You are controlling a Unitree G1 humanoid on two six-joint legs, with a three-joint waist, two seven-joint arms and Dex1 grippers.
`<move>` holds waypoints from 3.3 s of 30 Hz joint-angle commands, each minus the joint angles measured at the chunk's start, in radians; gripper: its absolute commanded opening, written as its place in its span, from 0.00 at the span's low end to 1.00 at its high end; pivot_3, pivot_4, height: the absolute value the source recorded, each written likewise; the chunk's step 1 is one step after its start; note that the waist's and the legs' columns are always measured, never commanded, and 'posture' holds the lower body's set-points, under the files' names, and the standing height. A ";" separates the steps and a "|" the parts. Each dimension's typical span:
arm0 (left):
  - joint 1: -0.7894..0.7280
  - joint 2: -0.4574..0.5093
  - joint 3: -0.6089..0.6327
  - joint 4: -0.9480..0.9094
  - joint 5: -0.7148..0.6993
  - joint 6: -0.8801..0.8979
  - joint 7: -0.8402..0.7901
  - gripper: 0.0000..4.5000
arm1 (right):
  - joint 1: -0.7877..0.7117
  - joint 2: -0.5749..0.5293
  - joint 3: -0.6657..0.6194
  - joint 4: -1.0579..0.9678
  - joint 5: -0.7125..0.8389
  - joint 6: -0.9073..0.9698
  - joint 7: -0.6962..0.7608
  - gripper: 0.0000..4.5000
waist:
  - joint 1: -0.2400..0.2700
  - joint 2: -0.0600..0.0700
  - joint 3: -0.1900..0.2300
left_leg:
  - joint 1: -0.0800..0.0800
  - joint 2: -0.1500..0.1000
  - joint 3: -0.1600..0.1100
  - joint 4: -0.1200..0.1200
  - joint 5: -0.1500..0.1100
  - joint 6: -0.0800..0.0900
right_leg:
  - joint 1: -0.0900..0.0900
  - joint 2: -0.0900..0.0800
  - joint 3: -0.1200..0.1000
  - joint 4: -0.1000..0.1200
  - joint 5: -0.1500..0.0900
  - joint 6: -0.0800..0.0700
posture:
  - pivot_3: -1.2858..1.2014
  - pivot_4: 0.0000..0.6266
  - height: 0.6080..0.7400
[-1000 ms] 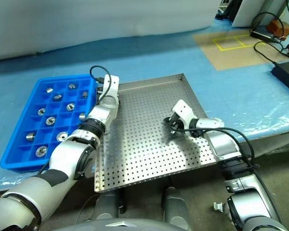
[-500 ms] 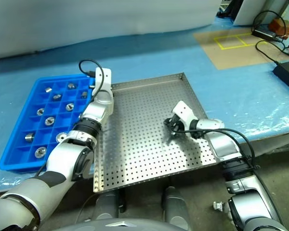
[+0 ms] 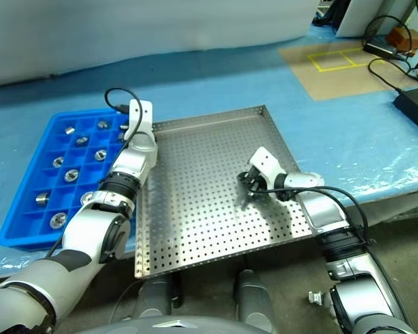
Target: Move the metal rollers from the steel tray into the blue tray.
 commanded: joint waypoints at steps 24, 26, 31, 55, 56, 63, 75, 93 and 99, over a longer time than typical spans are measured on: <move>0.036 -0.054 -0.045 -0.058 0.013 -0.021 -0.116 0.99 | 0.018 -0.007 -0.004 -0.011 -0.009 -0.028 -0.008 0.00 | -0.012 0.000 0.000 | 0.004 -0.004 0.000 -0.002 -0.001 0.001 | 0.002 -0.003 0.001 -0.001 0.000 0.001 | 0.42 0.24 1.00; 0.034 -0.056 -0.060 -0.071 0.020 -0.031 -0.137 0.99 | 0.013 -0.006 -0.005 -0.003 -0.010 -0.030 -0.009 0.00 | -0.010 0.000 0.000 | 0.003 -0.003 0.000 -0.002 0.000 0.001 | 0.002 -0.002 0.001 -0.001 -0.001 0.001 | 0.42 0.24 1.00; 0.030 -0.063 -0.074 -0.112 0.029 -0.038 -0.141 0.99 | 0.016 -0.004 -0.003 0.005 -0.014 -0.035 -0.012 0.00 | -0.006 -0.001 0.000 | 0.003 -0.004 0.000 -0.002 0.000 0.001 | 0.002 -0.003 0.001 -0.002 0.000 0.001 | 0.42 0.24 1.00; 0.019 -0.042 -0.024 0.068 0.011 -0.025 -0.080 0.99 | 0.030 -0.007 -0.004 0.001 -0.020 -0.038 -0.015 0.00 | -0.007 -0.001 0.000 | 0.004 -0.004 0.000 -0.002 0.000 0.001 | 0.002 -0.003 0.001 -0.001 0.000 0.001 | 0.42 0.24 1.00; 0.018 -0.044 -0.025 0.069 0.010 -0.023 -0.087 0.99 | 0.029 -0.006 -0.004 0.001 -0.019 -0.037 -0.016 0.00 | -0.007 -0.001 0.000 | 0.004 -0.004 0.000 -0.002 0.000 0.001 | 0.002 -0.003 0.001 -0.001 0.000 0.001 | 0.42 0.24 1.00; 0.014 -0.067 -0.035 0.037 0.002 -0.033 -0.132 0.99 | 0.033 -0.002 -0.002 0.001 -0.019 -0.036 -0.019 0.00 | -0.007 0.000 0.000 | 0.004 -0.004 0.000 -0.002 0.000 0.001 | 0.003 -0.003 0.001 -0.001 0.000 0.001 | 0.42 0.24 1.00; 0.026 -0.091 -0.044 0.005 0.003 -0.039 -0.185 0.99 | 0.036 -0.001 0.000 -0.001 -0.019 -0.037 -0.016 0.00 | -0.007 -0.001 0.000 | 0.004 -0.005 0.000 -0.003 0.000 0.001 | 0.003 -0.004 0.001 -0.002 -0.001 0.001 | 0.42 0.24 1.00; 0.025 -0.086 -0.034 -0.072 0.004 -0.107 -0.167 0.99 | 0.048 0.010 0.020 -0.001 -0.027 -0.043 -0.017 0.00 | -0.008 -0.001 0.000 | 0.004 -0.005 0.000 -0.004 0.000 0.001 | 0.003 -0.004 0.001 -0.002 -0.001 0.001 | 0.42 0.24 1.00; 0.018 -0.048 -0.018 -0.004 0.016 -0.091 -0.095 0.99 | 0.047 0.008 0.018 0.001 -0.029 -0.045 -0.018 0.00 | -0.009 -0.001 0.000 | 0.004 -0.005 0.000 -0.004 0.000 0.001 | 0.003 -0.003 0.001 -0.002 -0.001 0.001 | 0.42 0.24 1.00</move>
